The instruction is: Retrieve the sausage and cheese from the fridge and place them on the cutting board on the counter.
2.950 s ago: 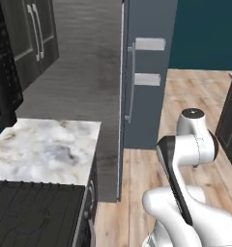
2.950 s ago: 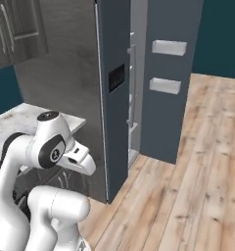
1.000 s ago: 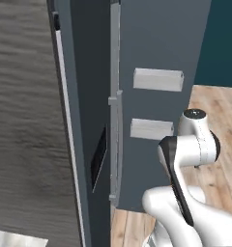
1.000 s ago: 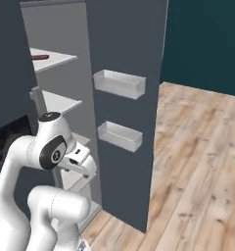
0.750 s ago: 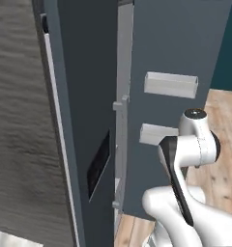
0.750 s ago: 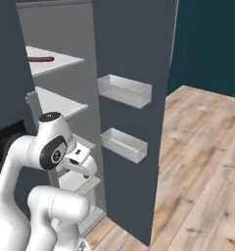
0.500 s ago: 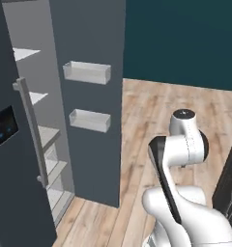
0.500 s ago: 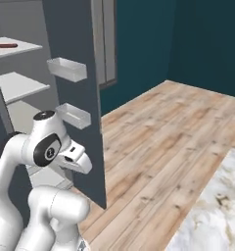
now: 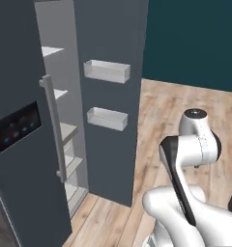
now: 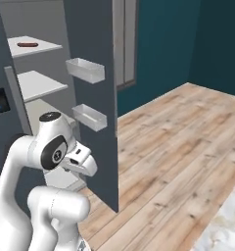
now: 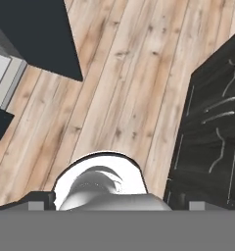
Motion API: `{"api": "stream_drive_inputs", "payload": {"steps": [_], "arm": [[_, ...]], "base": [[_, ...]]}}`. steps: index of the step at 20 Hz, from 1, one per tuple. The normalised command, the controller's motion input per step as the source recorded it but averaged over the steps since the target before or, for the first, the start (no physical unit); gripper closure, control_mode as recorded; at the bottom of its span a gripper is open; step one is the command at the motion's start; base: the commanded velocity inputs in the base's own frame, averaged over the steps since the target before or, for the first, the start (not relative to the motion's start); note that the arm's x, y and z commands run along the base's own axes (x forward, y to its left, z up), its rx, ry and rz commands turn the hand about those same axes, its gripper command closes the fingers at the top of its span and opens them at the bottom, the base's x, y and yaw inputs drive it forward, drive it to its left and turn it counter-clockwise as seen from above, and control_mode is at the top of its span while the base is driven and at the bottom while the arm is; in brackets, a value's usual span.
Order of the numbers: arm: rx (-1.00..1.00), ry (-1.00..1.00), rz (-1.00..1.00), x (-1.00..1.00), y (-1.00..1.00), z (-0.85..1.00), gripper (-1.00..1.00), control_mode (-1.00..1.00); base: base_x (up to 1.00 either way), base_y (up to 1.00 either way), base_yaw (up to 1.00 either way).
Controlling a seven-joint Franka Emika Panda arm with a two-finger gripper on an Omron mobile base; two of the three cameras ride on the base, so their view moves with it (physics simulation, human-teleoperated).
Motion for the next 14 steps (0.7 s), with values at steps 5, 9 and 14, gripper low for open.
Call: {"api": "stream_drive_inputs", "payload": {"steps": [5,9,14], "arm": [[0.00,0.00,0.00,0.00,0.00,0.00,-1.00,1.00],[0.00,0.00,0.00,0.00,0.00,0.00,-1.00,1.00],[0.00,0.00,0.00,0.00,0.00,0.00,-1.00,1.00]], "base": [[0.46,-0.05,0.29],[0.60,0.42,0.00],[0.65,0.49,0.03]]}}
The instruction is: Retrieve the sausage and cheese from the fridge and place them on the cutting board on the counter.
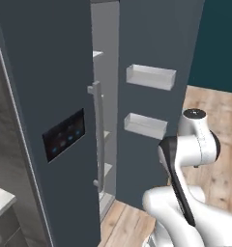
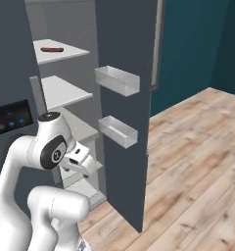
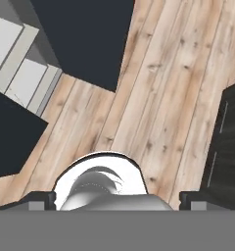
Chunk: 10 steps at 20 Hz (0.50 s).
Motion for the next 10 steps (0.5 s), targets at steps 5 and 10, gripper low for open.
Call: {"api": "stream_drive_inputs", "payload": {"steps": [5,10], "arm": [[0.00,0.00,0.00,0.00,0.00,0.00,-1.00,1.00],[0.00,0.00,0.00,0.00,0.00,0.00,-1.00,1.00]], "base": [[0.67,0.07,0.41],[0.56,-0.18,0.59]]}}
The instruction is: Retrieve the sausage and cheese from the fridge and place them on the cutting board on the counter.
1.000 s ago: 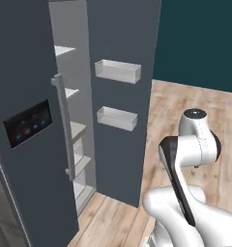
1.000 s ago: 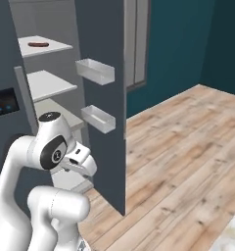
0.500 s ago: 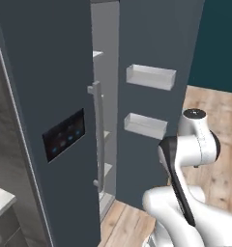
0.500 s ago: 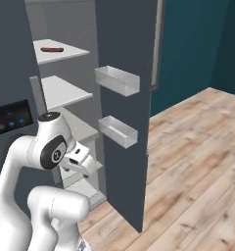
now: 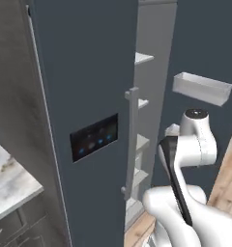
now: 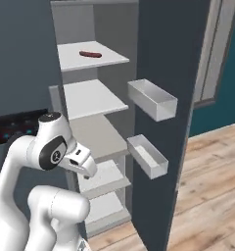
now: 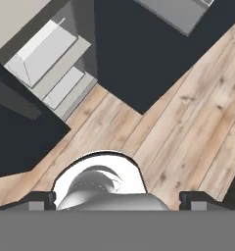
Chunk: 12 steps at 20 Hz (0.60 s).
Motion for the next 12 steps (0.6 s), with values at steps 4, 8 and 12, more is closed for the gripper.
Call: {"api": "stream_drive_inputs", "payload": {"steps": [4,8,12], "arm": [[0.00,0.00,0.00,0.00,0.00,0.00,-1.00,1.00],[0.00,0.00,0.00,0.00,0.00,0.00,-1.00,1.00],[0.00,0.00,0.00,0.00,0.00,0.00,-1.00,1.00]], "base": [[0.48,-0.23,0.62],[0.33,-0.30,0.63],[0.21,-0.39,0.56]]}}
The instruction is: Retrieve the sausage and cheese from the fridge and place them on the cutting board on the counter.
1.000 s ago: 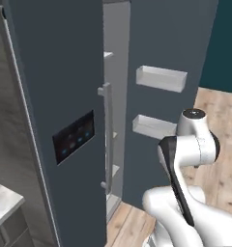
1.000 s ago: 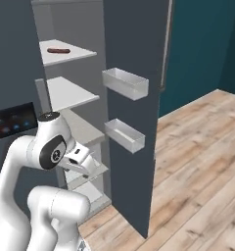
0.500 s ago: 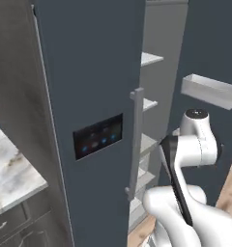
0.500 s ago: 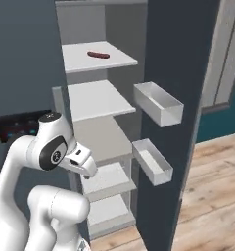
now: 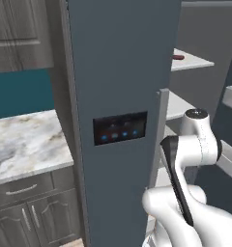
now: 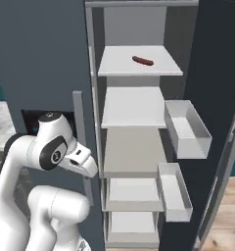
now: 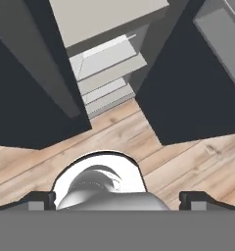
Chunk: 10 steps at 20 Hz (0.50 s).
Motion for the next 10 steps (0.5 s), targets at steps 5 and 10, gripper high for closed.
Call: {"api": "stream_drive_inputs", "payload": {"steps": [5,10], "arm": [[0.00,0.00,0.00,0.00,0.00,0.00,-1.00,1.00],[0.00,0.00,0.00,0.00,0.00,0.00,-1.00,1.00]], "base": [[0.17,-0.51,0.37],[0.20,-0.57,0.09]]}}
